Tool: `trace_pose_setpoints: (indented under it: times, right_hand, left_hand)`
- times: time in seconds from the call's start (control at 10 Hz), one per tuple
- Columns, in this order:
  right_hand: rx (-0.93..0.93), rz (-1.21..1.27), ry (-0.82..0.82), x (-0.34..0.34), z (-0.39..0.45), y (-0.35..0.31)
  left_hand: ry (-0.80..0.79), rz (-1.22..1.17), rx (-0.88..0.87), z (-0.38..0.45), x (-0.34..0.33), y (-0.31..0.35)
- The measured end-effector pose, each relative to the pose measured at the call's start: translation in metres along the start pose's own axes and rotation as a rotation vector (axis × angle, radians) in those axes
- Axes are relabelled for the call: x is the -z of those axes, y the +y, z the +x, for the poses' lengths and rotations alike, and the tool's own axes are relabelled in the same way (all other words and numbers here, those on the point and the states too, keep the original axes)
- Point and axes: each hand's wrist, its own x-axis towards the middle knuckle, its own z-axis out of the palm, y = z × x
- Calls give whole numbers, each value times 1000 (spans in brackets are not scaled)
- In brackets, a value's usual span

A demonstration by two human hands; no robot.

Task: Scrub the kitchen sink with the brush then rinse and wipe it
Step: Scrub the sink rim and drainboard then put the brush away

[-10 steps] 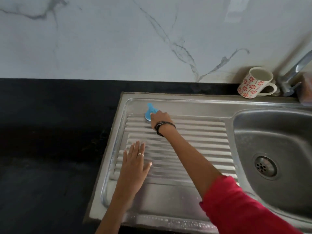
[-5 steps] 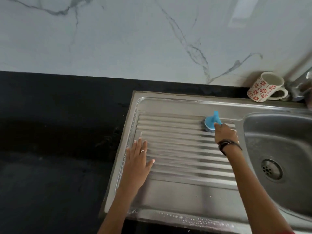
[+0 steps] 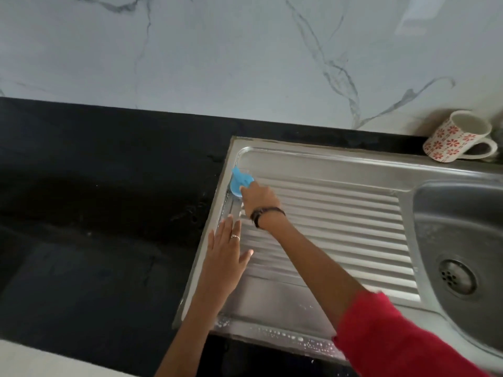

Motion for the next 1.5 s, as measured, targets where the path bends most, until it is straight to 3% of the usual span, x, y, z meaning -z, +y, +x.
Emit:
trace_pose_setpoints:
  times: [0.1,0.4,0.5,0.8,0.9,1.1,1.2,1.4,1.5]
  right_hand:
    - [-11,-21,22,-10,-38,32]
    - [51,-64,101,-2,30,-8]
    - [61,-124,113,-4,13,13]
    - [-520,-6,446,96,-37,186]
    - [-543,76,463,91,-34,177]
    - [-167,32,179,35,-19,80]
    - [-130,4,135,44,-21,89]
    - [-389,26,320,110,-50,205]
    - [-374,-183,250,129,-50,240]
  left_hand:
    - [-30,-24,18,-2,-2,-4]
    - [-47,21,25,-9,0,-8]
    - [-53,27,18,-7,-1,-5]
    - [-38,30,-97,4,-15,41]
    - [-40,1,-126,3,-20,46]
    - [-84,55,-216,-12,-43,59]
    - [-105,-2,-263,-16,-50,79]
    - [-164,59,-399,-8,-67,141]
    - [-165,79,-423,-7,-77,171]
